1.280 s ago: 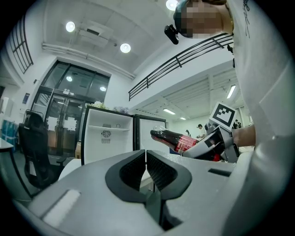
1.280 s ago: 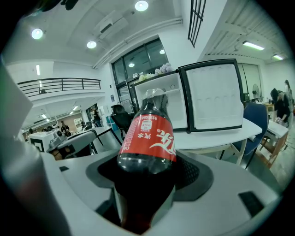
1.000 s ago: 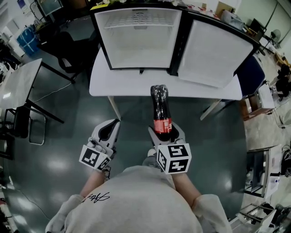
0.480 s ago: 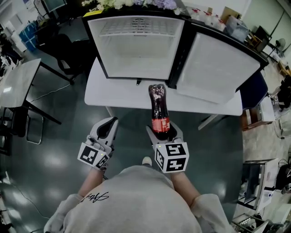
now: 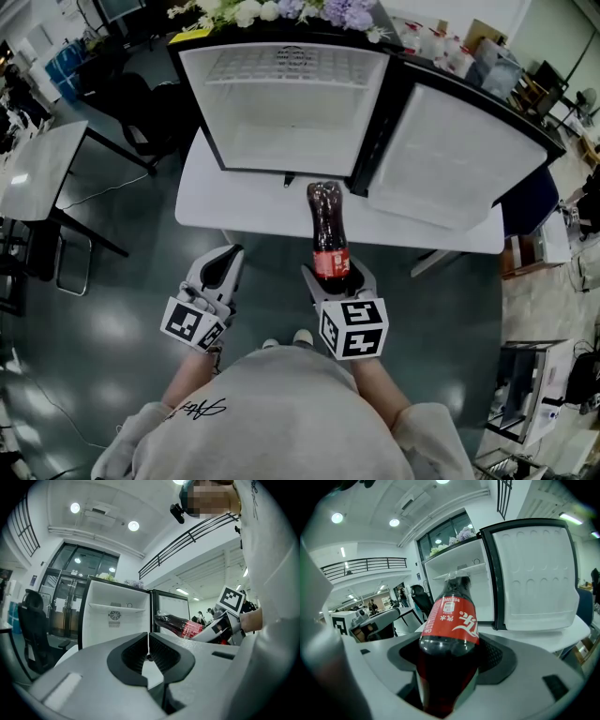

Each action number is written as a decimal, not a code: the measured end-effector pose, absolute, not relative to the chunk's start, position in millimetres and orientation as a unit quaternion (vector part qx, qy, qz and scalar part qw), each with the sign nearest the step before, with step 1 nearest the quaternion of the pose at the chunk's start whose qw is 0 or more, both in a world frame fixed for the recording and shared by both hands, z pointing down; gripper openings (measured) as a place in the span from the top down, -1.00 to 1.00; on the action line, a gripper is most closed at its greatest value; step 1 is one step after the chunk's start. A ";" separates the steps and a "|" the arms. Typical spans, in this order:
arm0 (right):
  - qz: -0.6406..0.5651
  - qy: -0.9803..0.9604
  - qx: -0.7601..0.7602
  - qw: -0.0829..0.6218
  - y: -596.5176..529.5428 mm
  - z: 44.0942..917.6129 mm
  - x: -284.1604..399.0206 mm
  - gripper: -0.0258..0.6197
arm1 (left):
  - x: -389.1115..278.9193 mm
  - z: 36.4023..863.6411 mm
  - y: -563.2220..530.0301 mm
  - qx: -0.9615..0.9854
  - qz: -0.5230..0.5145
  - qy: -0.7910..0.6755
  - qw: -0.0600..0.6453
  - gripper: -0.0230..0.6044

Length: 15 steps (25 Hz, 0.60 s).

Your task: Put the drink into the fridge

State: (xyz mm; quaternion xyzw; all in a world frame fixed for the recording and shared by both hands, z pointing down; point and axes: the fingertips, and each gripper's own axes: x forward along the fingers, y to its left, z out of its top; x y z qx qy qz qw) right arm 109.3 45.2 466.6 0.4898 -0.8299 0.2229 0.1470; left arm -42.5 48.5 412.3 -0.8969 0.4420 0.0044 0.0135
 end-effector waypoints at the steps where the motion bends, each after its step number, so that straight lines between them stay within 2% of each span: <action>1: 0.224 -0.830 0.489 0.147 45.0 466.8 109.0 -0.08 | -42.0 411.3 47.5 -0.898 0.005 0.440 0.014 0.89; 15: 0.229 -0.838 0.468 0.160 42.1 480.4 111.3 -0.08 | -29.5 419.2 54.7 -0.893 0.005 0.449 0.009 0.89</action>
